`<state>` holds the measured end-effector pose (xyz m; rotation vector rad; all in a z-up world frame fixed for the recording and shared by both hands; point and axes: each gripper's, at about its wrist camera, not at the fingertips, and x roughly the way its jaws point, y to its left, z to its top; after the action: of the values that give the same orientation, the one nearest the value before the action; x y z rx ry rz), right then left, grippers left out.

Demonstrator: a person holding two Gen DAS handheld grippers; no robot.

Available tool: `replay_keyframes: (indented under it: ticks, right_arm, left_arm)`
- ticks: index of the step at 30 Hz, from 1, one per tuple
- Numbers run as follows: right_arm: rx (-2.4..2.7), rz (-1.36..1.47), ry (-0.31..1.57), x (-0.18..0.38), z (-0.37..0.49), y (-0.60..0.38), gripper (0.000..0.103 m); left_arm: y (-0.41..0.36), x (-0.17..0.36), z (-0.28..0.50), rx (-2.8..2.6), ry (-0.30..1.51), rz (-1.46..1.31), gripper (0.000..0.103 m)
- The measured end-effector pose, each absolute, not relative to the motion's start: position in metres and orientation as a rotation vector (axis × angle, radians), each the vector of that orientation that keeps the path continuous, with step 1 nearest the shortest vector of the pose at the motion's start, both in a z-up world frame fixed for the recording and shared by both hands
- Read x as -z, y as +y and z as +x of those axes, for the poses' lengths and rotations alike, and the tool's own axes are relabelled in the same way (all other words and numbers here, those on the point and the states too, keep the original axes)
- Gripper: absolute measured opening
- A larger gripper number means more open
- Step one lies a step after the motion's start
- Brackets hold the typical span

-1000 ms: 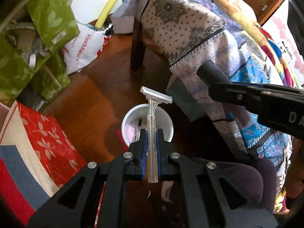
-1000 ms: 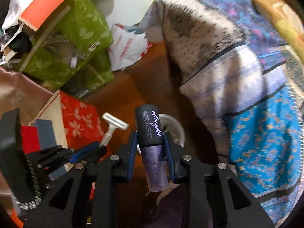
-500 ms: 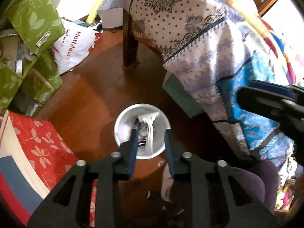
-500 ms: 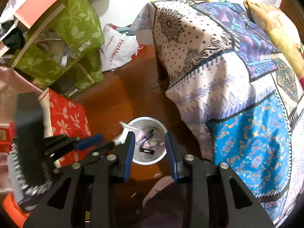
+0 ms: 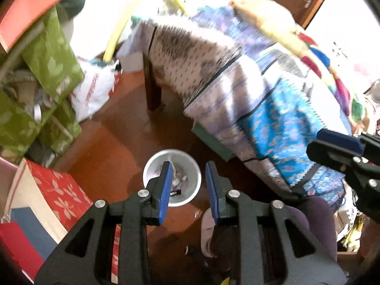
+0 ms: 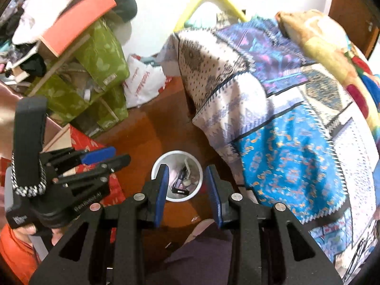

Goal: Collect trash

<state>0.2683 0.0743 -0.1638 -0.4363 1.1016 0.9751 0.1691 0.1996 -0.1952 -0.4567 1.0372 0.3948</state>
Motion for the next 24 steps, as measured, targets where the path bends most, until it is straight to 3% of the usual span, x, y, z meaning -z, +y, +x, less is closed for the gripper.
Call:
replay_keyframes:
  ticks: [14,24]
  right_arm:
    - [-0.858,-0.185,0.711,0.025,0.195,-0.06,0.03]
    - [-0.667,-0.003,0.465,-0.016,0.128,-0.138,0.03]
  left_arm:
    - [0.109,0.029,0.104,-0.24,0.657,-0.296,0.027]
    - [0.04,-0.02,0.047,-0.165,0.461,-0.161,0.027]
